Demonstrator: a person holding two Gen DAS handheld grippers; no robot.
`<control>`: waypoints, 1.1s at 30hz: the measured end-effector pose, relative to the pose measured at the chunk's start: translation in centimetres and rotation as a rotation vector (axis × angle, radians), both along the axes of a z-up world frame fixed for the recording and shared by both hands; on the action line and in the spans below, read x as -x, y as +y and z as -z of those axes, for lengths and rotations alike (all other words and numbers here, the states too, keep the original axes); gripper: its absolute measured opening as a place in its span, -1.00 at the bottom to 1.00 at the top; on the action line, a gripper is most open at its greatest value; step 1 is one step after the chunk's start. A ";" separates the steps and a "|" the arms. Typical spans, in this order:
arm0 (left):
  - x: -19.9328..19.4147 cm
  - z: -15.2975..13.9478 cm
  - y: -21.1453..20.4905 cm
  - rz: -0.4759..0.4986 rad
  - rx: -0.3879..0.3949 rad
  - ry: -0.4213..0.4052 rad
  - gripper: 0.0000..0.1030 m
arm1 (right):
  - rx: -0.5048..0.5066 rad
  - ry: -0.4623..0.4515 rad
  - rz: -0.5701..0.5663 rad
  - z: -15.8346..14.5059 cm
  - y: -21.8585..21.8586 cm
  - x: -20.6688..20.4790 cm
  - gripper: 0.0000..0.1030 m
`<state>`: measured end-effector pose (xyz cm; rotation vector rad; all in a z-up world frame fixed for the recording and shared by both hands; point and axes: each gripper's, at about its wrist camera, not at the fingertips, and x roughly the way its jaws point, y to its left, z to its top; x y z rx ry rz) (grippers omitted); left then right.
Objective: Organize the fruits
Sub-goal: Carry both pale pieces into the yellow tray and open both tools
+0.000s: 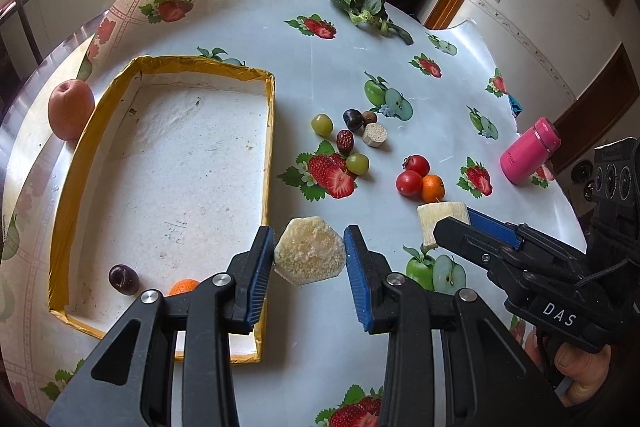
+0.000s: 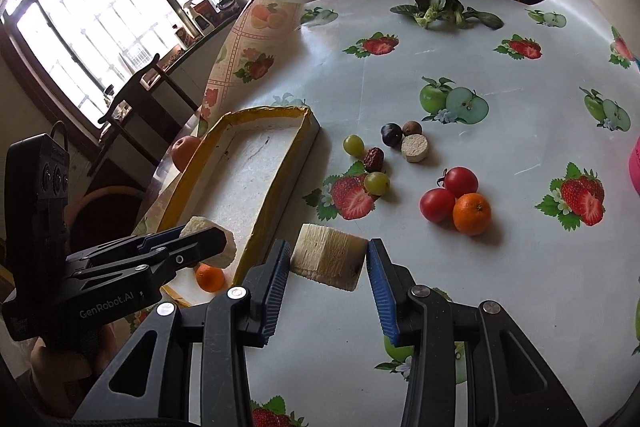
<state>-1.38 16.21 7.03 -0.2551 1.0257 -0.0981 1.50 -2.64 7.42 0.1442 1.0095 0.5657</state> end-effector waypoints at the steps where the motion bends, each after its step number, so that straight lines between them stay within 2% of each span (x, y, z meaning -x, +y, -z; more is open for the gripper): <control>1: 0.1 0.0 0.2 -0.003 -0.001 0.000 -0.35 | 0.001 0.000 -0.004 0.0 0.2 0.1 -0.21; 24: 0.7 0.8 3.9 -0.063 0.008 0.018 -0.35 | 0.003 0.008 -0.073 0.2 4.2 0.2 -0.22; 33: -0.4 1.6 9.2 -0.173 0.028 0.038 -0.35 | 0.013 -0.007 -0.164 0.3 8.9 -0.7 -0.22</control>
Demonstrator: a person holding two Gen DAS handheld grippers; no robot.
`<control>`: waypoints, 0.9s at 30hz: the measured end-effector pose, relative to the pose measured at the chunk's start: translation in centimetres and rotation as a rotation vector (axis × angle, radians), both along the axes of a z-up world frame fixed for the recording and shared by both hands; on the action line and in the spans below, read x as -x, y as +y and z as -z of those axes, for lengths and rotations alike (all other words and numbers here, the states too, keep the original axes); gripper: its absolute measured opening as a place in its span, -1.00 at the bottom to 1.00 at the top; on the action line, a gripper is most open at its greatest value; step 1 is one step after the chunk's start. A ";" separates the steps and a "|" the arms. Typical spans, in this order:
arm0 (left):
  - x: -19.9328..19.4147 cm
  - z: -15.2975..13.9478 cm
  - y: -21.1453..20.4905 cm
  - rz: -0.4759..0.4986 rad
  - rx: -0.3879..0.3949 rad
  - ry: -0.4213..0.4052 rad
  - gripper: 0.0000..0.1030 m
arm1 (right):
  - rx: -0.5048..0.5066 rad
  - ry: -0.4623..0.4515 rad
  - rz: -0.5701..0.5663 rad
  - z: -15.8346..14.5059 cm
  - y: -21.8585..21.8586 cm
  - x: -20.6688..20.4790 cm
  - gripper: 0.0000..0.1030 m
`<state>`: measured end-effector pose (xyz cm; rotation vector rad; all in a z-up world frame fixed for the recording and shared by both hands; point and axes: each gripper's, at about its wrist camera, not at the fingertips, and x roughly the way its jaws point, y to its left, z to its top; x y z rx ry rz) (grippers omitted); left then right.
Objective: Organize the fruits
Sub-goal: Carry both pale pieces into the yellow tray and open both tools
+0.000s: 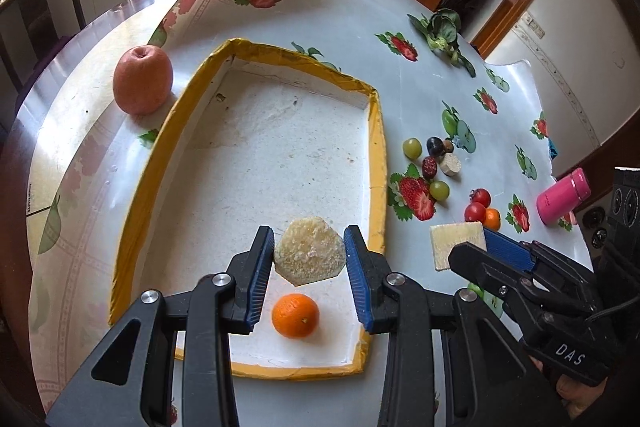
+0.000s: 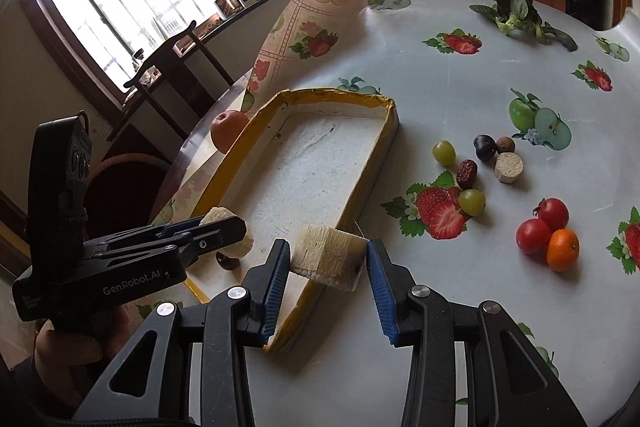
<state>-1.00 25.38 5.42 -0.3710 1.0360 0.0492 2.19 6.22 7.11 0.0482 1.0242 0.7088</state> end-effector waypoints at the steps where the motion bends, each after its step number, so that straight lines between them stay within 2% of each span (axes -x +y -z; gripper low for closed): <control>1: -0.3 0.1 0.6 -0.012 -0.002 0.001 -0.35 | 0.003 -0.003 -0.014 0.1 0.8 -0.1 -0.22; 6: -1.4 1.1 2.7 -0.047 -0.014 0.024 -0.35 | 0.032 -0.008 -0.088 1.1 4.9 -0.8 -0.22; 12: -1.9 3.2 3.8 -0.063 -0.005 0.066 -0.35 | 0.115 -0.026 -0.172 3.5 8.7 -0.6 -0.22; 22: -2.0 6.3 3.7 -0.061 -0.010 0.140 -0.35 | 0.190 -0.013 -0.238 6.6 10.7 -0.3 -0.21; 27: -1.7 6.3 3.6 -0.067 -0.012 0.149 -0.32 | 0.204 0.001 -0.242 7.6 10.7 -0.2 -0.18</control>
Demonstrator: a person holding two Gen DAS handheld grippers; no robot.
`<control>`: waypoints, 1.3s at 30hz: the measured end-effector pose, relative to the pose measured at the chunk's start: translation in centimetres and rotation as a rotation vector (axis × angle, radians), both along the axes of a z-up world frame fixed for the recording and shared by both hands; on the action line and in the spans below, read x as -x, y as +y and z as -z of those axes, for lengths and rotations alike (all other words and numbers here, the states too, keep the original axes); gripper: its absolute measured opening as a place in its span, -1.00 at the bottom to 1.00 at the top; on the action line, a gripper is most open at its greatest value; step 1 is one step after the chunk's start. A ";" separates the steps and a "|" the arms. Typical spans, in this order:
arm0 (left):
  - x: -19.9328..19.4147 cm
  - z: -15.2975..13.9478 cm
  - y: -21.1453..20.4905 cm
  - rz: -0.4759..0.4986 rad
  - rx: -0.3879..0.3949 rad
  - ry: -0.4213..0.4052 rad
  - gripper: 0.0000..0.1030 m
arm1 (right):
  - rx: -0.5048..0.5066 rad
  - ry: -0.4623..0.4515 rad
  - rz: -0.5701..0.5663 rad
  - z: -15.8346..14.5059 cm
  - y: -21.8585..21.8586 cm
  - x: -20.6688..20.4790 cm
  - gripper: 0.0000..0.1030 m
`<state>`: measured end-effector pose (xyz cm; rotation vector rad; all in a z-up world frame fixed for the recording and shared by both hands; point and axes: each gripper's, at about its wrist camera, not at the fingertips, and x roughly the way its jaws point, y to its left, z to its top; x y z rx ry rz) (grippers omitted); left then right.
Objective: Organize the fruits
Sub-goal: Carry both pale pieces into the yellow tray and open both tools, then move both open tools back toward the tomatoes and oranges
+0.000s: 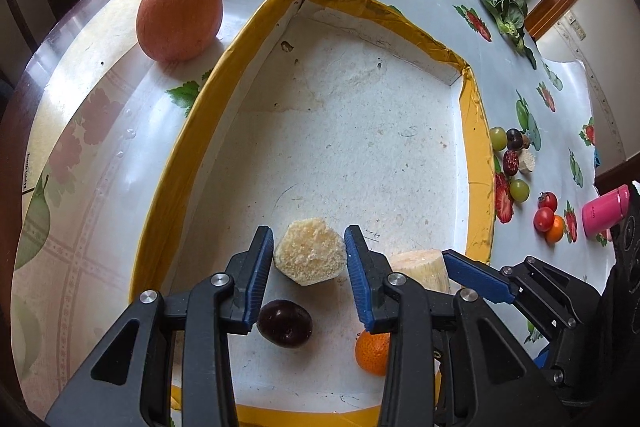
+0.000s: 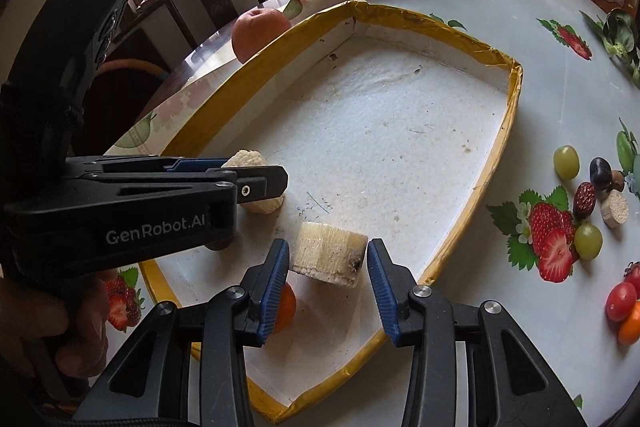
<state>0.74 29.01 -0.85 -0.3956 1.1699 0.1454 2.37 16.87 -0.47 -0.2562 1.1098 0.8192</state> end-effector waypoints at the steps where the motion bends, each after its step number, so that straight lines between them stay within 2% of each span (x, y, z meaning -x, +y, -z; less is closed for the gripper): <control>1: 0.0 -0.1 0.0 -0.003 -0.004 0.003 -0.30 | -0.002 -0.003 -0.001 -0.1 0.0 0.1 -0.18; 4: 0.2 -0.7 -0.1 -0.007 -0.025 -0.005 -0.12 | -0.001 -0.013 -0.003 -0.5 -0.1 0.3 -0.14; 8: 0.6 -1.9 -0.4 0.002 -0.036 -0.031 -0.09 | -0.011 -0.033 0.005 -1.7 -1.0 1.0 0.08; 22: 2.4 -4.2 -2.9 0.032 -0.028 -0.076 -0.09 | -0.061 -0.056 0.097 -5.0 -6.4 3.4 0.08; 39: 2.7 -6.1 -7.1 0.100 -0.014 -0.117 -0.09 | -0.064 -0.076 0.263 -6.2 -14.6 3.5 0.09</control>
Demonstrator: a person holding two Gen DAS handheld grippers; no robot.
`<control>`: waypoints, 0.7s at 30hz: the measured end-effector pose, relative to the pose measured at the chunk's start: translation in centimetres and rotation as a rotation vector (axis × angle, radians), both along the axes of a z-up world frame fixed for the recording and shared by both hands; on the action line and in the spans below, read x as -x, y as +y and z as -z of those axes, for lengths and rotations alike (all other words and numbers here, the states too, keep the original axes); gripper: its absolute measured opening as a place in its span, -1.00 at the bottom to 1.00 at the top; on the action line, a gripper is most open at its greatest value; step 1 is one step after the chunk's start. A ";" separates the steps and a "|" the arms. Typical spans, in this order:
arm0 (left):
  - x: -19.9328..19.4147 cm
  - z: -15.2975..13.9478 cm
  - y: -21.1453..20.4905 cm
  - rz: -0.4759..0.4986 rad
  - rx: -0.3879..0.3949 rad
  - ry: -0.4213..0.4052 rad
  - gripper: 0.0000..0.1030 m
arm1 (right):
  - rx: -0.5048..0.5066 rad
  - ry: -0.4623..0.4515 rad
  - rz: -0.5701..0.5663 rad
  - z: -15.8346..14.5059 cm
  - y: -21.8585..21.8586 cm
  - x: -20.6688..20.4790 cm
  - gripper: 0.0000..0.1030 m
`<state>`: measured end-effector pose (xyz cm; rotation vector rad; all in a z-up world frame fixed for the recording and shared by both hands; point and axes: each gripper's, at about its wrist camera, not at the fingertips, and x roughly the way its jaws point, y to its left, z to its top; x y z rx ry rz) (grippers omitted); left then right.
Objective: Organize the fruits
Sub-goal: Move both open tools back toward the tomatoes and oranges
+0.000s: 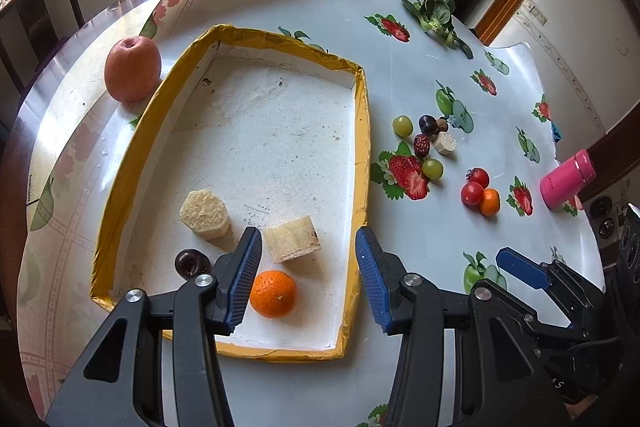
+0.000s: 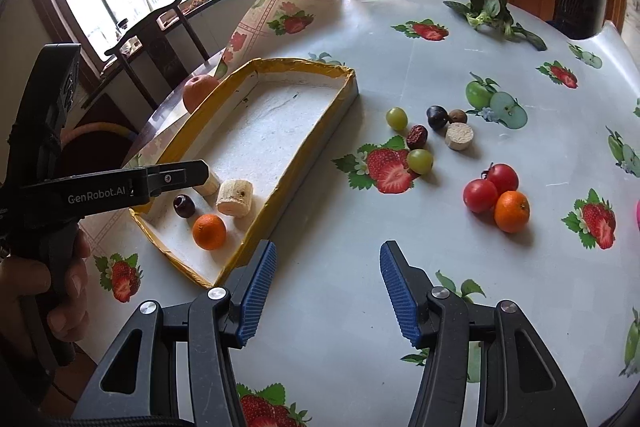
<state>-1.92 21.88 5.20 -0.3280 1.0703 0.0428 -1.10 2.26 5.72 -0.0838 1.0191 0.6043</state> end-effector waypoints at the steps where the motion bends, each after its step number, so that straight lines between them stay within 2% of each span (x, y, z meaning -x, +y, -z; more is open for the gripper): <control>1: 0.0 0.0 -0.3 0.004 0.002 0.000 -0.09 | 0.001 -0.001 0.007 0.0 -0.4 0.0 0.09; 14: -1.2 0.3 -4.6 0.083 0.035 0.013 -0.09 | 0.021 0.012 0.132 1.3 -6.5 -0.6 0.09; 21: -3.0 1.0 -8.3 0.158 0.053 0.028 -0.09 | 0.034 0.000 0.247 2.6 -10.5 -3.2 0.08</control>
